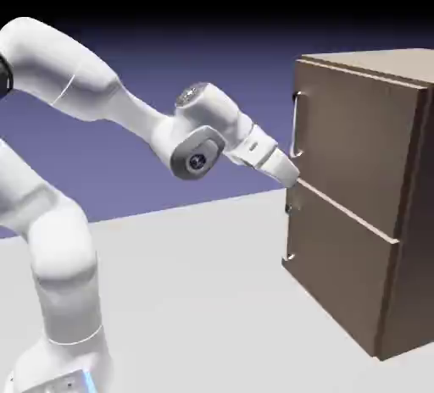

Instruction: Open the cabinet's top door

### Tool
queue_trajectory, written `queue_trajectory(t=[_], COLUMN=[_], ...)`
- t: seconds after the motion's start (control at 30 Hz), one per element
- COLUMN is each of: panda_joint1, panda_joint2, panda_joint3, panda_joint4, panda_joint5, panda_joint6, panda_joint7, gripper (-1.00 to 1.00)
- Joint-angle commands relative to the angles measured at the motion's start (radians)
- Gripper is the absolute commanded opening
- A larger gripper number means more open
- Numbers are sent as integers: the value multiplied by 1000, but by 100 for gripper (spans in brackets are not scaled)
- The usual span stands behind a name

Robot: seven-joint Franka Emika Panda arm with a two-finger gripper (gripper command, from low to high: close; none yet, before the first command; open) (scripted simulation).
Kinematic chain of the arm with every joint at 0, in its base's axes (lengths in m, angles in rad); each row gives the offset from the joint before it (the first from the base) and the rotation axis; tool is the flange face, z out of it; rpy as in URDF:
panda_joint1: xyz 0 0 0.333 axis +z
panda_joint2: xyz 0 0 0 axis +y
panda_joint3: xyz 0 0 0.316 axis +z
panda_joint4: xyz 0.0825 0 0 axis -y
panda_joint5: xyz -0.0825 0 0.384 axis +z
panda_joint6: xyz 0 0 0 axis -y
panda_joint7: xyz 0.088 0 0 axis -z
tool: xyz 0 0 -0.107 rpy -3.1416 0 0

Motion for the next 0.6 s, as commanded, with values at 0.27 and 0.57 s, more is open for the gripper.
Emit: queue_trajectory(t=[0.27,0.57], panda_joint1=[-159,-317], panda_joint2=[-115,-229], panda_joint3=[186,371], panda_joint4=[56,111], panda_joint5=[392,783], panda_joint6=[-36,-73], panda_joint7=[241,481], gripper=[0,0])
